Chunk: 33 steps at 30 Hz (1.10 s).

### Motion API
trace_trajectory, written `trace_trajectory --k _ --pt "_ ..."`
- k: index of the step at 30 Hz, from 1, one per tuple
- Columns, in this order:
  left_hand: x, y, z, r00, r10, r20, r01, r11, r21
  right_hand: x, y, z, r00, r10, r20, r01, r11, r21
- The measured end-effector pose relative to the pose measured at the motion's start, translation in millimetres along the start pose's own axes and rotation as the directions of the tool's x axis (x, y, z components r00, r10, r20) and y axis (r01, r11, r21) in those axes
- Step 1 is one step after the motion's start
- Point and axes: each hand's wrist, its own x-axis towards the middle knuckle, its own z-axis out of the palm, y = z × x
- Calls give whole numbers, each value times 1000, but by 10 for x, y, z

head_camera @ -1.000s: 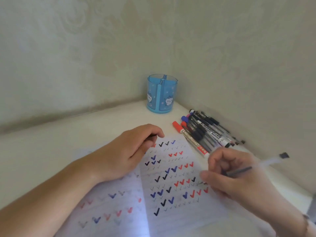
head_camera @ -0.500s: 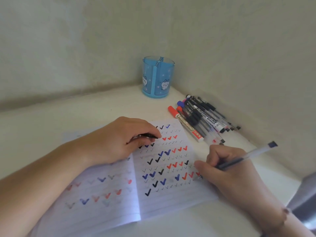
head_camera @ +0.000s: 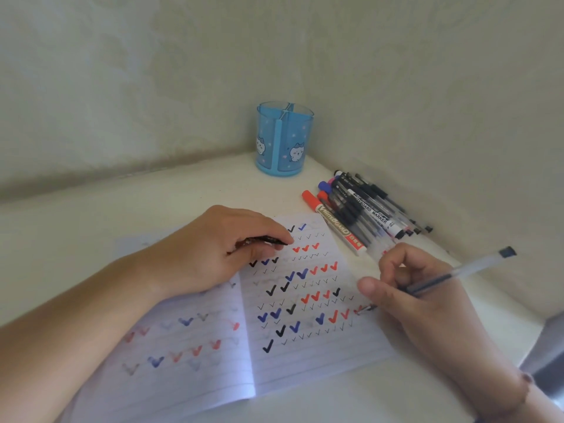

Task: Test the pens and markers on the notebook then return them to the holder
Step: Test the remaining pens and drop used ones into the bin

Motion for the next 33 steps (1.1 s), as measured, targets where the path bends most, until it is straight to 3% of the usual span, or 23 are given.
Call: trace_trajectory --k 5,7,9,13,19,22,28,33 --pt "1 117 -28 976 -218 27 210 892 -401 -20 -63 -62 981 -79 180 43 980 194" --pt "4 154 -21 973 -222 61 224 851 -476 -15 -38 -95 952 -143 271 67 960 270" --pt "4 200 -12 977 -202 73 210 825 -524 -18 -4 -103 949 -158 272 72 951 302" --pt "-6 282 -10 984 -160 81 178 812 -556 -18 25 -88 970 -121 211 41 938 345" --pt "-15 360 -4 992 -89 95 124 863 -489 -32 -14 -61 949 -127 289 9 926 377" --pt "-24 391 12 993 -62 104 103 884 -457 -46 -26 -47 947 -101 305 2 951 310" --pt "-35 411 14 997 -39 60 59 924 -377 -83 -95 -30 975 -38 219 -9 978 207" --pt "-19 325 -46 989 -148 -31 117 880 -461 -63 -79 -27 988 -131 -80 143 976 163"
